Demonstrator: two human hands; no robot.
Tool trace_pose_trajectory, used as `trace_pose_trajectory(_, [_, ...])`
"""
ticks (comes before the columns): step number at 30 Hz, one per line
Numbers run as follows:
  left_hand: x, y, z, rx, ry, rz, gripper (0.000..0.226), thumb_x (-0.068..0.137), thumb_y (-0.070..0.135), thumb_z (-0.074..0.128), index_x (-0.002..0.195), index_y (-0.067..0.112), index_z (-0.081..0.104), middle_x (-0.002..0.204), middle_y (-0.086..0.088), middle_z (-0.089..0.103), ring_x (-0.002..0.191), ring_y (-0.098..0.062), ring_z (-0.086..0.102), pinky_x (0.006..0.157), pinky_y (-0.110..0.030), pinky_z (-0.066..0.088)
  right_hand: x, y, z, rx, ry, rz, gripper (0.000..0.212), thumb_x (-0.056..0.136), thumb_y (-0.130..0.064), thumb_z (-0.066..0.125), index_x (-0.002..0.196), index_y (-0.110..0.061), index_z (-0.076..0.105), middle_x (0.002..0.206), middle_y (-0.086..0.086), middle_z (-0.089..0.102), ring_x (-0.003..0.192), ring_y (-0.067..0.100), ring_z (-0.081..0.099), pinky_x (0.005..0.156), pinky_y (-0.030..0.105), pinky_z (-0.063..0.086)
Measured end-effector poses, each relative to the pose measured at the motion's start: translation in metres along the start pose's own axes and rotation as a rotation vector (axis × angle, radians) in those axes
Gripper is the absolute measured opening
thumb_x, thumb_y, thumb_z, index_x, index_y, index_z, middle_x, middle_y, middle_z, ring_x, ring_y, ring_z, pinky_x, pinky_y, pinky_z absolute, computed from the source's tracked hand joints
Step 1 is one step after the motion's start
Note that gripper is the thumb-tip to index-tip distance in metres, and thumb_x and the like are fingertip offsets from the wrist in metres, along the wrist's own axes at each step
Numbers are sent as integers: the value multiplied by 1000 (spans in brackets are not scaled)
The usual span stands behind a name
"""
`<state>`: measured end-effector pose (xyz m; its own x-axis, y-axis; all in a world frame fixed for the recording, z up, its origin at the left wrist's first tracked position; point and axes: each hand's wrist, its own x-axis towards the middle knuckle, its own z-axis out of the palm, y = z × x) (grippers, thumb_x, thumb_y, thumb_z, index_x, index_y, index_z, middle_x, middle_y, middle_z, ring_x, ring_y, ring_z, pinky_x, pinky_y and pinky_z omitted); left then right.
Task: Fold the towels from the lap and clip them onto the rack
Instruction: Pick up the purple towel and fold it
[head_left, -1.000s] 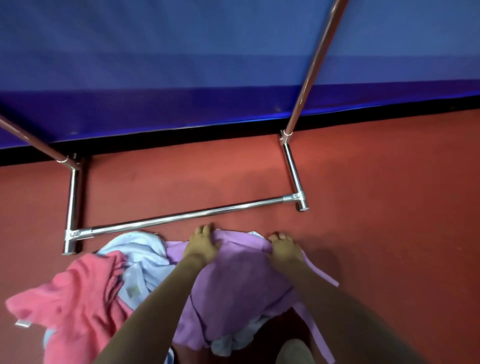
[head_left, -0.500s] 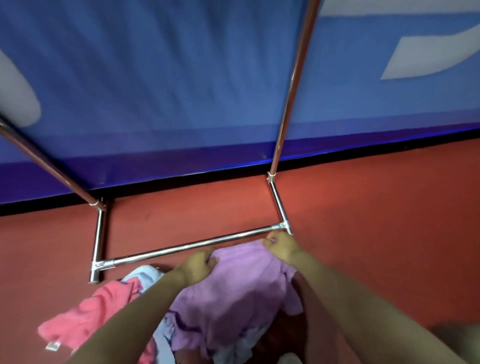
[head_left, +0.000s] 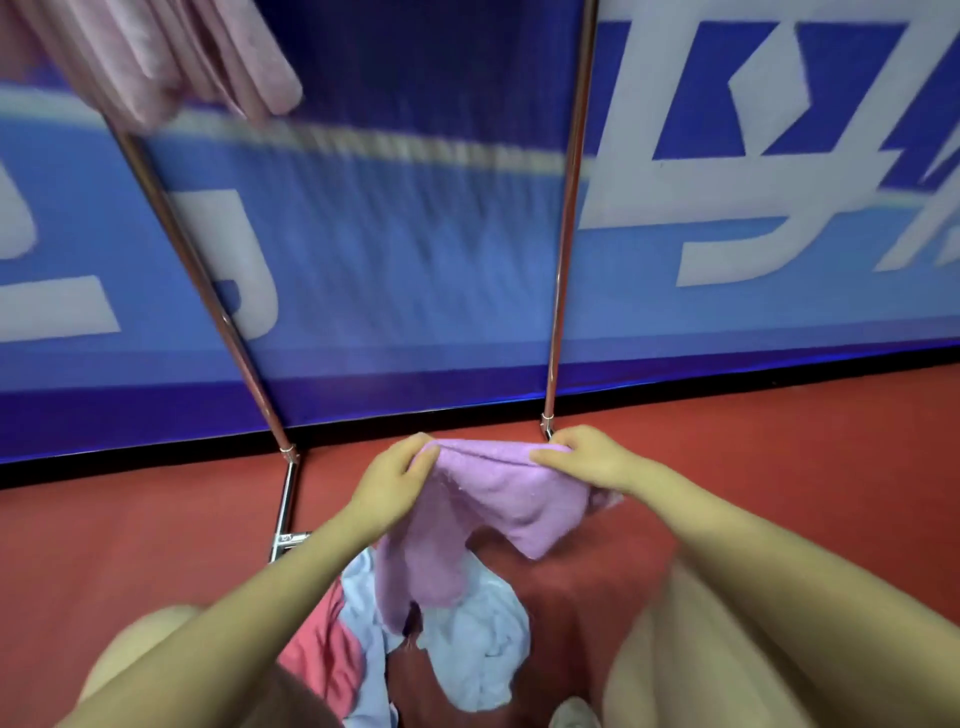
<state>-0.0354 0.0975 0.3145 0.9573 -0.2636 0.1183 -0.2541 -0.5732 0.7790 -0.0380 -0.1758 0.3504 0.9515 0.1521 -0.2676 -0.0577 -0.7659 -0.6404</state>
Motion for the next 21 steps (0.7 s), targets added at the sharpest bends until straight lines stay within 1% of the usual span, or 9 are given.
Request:
trace_pose_trajectory(2, [-14,25,-5,-156,-6,-85,23,97,30,44,85,16,59,87,1,62,83,-11,52,85,-32,42,-15,-10,-2,186,58,-14,35,87,-36,62,64,-14,48,67,1,45,64,10,38,61,29,32])
trace_pose_trajectory(4, [-27,44,-7,-327,-20,-165,38,89,37,44,93,3,59,92,-4,62,85,-13,52,89,-36,43,-27,-23,-1,384,119,-34,35,82,-37,63,74,-4,56,74,5,49,71,13,43,66,31,34])
trace_pose_trajectory(6, [-38,57,-9,-551,-42,-315,41,84,36,48,98,0,60,98,-9,63,88,-16,54,91,-41,45,-36,-36,-1,594,169,-50,30,86,-27,63,83,3,61,82,9,57,78,16,50,72,32,40])
trace_pose_trajectory(9, [-47,71,-15,-906,-121,-520,26,94,22,49,106,6,66,103,-16,68,94,-23,61,95,-40,44,-50,-50,-1,821,191,-99,13,87,-16,62,92,-4,67,95,15,66,91,22,59,89,38,46])
trace_pose_trajectory(11, [-51,75,-21,-1026,-177,-575,26,94,19,48,107,8,68,103,-16,70,94,-26,63,95,-40,44,-58,-57,1,909,208,-119,15,83,-17,64,93,-7,69,96,15,67,91,23,61,89,38,47])
trace_pose_trajectory(13, [-56,76,-24,-1069,-230,-577,25,90,21,53,107,10,68,107,-16,68,93,-27,63,91,-39,45,-65,-62,6,933,221,-130,19,79,-21,65,92,-9,70,94,12,67,89,22,61,87,36,47])
trace_pose_trajectory(16, [-58,77,-25,-1089,-283,-542,32,87,27,59,112,8,68,113,-16,69,99,-26,65,94,-39,46,-67,-71,13,852,232,-163,9,88,-16,61,88,-13,69,91,8,68,87,19,61,88,38,48])
trace_pose_trajectory(18, [-58,78,-23,-1089,-313,-500,38,93,33,53,117,7,67,116,-12,69,106,-22,65,97,-38,47,-66,-78,18,756,222,-196,13,90,-14,59,84,-18,70,85,0,69,82,12,62,82,30,49])
trace_pose_trajectory(21, [-62,82,-17,-855,-264,-427,29,91,33,60,108,13,72,112,0,72,102,-10,65,90,-28,49,-62,-88,25,628,202,-226,15,89,-14,58,79,-21,67,78,-9,66,72,2,60,71,16,47])
